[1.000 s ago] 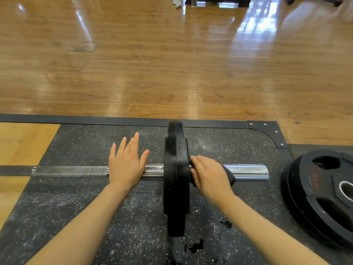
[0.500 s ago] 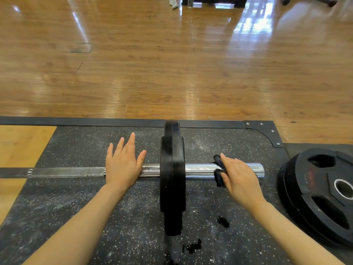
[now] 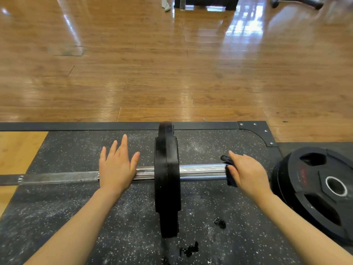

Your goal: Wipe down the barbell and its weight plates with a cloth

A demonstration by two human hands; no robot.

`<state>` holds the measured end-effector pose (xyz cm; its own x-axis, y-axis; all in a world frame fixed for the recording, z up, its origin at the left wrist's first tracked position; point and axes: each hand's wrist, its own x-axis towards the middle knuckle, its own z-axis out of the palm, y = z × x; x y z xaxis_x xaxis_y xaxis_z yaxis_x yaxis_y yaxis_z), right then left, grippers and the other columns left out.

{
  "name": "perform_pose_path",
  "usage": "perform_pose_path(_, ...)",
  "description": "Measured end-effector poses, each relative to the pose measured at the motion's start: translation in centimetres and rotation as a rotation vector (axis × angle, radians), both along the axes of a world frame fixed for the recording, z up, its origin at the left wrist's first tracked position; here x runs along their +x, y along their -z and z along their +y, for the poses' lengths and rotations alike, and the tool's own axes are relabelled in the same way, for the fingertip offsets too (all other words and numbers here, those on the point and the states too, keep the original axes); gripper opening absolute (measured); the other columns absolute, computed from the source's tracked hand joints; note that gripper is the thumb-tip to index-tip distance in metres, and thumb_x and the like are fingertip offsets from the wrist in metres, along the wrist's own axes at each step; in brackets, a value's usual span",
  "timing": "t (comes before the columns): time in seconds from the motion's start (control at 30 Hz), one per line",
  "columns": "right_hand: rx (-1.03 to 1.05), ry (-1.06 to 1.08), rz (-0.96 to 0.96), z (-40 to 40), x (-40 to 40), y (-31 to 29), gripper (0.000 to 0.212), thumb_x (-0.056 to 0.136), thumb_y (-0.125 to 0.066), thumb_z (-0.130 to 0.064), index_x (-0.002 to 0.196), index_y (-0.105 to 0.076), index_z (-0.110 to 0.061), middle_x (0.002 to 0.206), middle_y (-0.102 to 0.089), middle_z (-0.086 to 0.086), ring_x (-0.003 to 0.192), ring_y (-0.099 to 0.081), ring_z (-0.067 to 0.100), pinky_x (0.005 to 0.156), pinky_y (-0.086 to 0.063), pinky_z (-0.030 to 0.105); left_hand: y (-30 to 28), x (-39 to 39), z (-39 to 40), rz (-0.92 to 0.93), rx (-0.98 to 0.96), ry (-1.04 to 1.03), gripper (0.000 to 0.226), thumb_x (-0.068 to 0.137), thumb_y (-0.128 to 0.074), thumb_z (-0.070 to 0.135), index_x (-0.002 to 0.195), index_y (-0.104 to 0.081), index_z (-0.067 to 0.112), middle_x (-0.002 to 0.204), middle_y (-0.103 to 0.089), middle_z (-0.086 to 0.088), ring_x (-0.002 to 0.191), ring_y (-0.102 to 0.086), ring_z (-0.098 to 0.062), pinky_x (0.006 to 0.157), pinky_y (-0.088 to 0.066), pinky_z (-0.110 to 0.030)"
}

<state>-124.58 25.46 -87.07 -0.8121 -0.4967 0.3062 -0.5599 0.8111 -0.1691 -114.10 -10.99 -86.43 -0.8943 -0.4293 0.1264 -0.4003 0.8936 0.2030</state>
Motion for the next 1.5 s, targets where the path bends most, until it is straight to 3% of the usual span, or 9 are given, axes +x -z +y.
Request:
perform_pose_path(0.1,0.001,0.016,0.006,1.7,-0.9,0.1,0.052,0.093,-0.038,-0.033,0.118,-0.065,0.004,0.087,-0.071,0.013,0.076,-0.067,0.034,0.065,-0.054,0.040,0.0,0.0,0.0,0.007,0.000,0.000,0.067,0.099,-0.029,0.048,0.153,-0.021,0.008,0.142,-0.050,-0.014,0.144,-0.029,-0.026,0.118,-0.013,-0.047)
perform_pose_path(0.27,0.048,0.026,0.030,-0.4,-0.8,-0.1,0.040,0.095,-0.047,-0.027,0.113,-0.068,0.001,0.079,-0.072,0.008,0.066,-0.066,0.032,0.056,-0.051,0.036,-0.1,-0.1,0.0,-0.006,-0.007,0.015,0.067,0.099,-0.032,0.047,0.153,-0.023,0.007,0.142,-0.051,-0.015,0.144,-0.029,-0.026,0.118,-0.015,-0.047)
perform_pose_path(0.33,0.052,-0.024,-0.005,-2.5,-0.5,-0.3,0.030,0.095,-0.058,-0.022,0.115,-0.067,-0.001,0.079,-0.072,0.007,0.066,-0.066,0.030,0.056,-0.050,0.036,-0.2,-0.1,0.0,-0.004,-0.007,0.012,0.066,0.100,-0.031,0.047,0.152,-0.023,0.007,0.142,-0.050,-0.015,0.144,-0.030,-0.027,0.117,-0.015,-0.047)
perform_pose_path(0.57,0.078,-0.128,-0.051,-5.6,0.7,-0.9,0.034,0.090,-0.067,-0.022,0.117,-0.066,-0.002,0.083,-0.073,0.004,0.070,-0.068,0.025,0.057,-0.051,0.032,-0.3,0.0,-0.1,0.018,0.016,0.012,0.073,0.095,-0.020,0.051,0.153,-0.022,0.006,0.145,-0.047,-0.015,0.143,-0.030,-0.028,0.118,-0.015,-0.048)
perform_pose_path(0.77,0.115,0.042,-0.095,-0.7,-1.2,-0.9,0.020,0.094,-0.059,-0.021,0.105,-0.069,-0.009,0.084,-0.073,0.006,0.074,-0.068,0.031,0.060,-0.054,0.039,0.0,0.2,-0.1,0.021,0.066,0.023,0.066,0.100,-0.033,0.044,0.153,-0.020,0.006,0.148,-0.043,-0.014,0.144,-0.028,-0.027,0.119,-0.016,-0.048)
perform_pose_path(0.97,0.116,0.134,-0.131,-1.9,-0.7,-0.7,0.035,0.100,-0.036,-0.029,0.098,-0.067,-0.012,0.082,-0.072,0.003,0.074,-0.065,0.029,0.062,-0.051,0.037,-0.1,0.4,-0.2,0.003,0.067,0.044,0.068,0.098,-0.030,0.047,0.153,-0.021,0.007,0.147,-0.045,-0.013,0.144,-0.029,-0.027,0.119,-0.017,-0.047)
perform_pose_path(1.1,0.064,0.148,-0.225,-4.5,0.6,-1.4,0.031,0.101,-0.041,-0.028,0.104,-0.066,-0.009,0.087,-0.072,0.007,0.079,-0.065,0.030,0.068,-0.049,0.040,-0.2,0.6,-0.3,-0.063,0.064,0.085,0.068,0.099,-0.030,0.047,0.153,-0.018,0.007,0.147,-0.045,-0.013,0.144,-0.029,-0.027,0.119,-0.019,-0.045)
perform_pose_path(1.37,-0.075,0.223,-0.276,-6.8,4.9,-1.7,0.029,0.102,-0.038,-0.019,0.087,-0.062,-0.014,0.078,-0.066,0.001,0.070,-0.055,0.025,0.067,-0.032,0.034,-0.7,2.5,-0.2,-0.150,0.094,0.166,0.067,0.100,-0.024,0.048,0.154,-0.016,0.009,0.152,-0.038,-0.012,0.144,-0.027,-0.027,0.119,-0.019,-0.040)
perform_pose_path(1.5,-0.072,0.267,-0.323,-6.6,6.7,-1.5,0.029,0.104,-0.036,-0.019,0.098,-0.063,-0.012,0.087,-0.066,0.005,0.084,-0.059,0.027,0.095,-0.036,0.036,-0.8,4.3,0.3,-0.146,0.105,0.203,0.066,0.100,-0.024,0.048,0.154,-0.017,0.010,0.153,-0.036,-0.011,0.145,-0.026,-0.027,0.120,-0.018,-0.040)
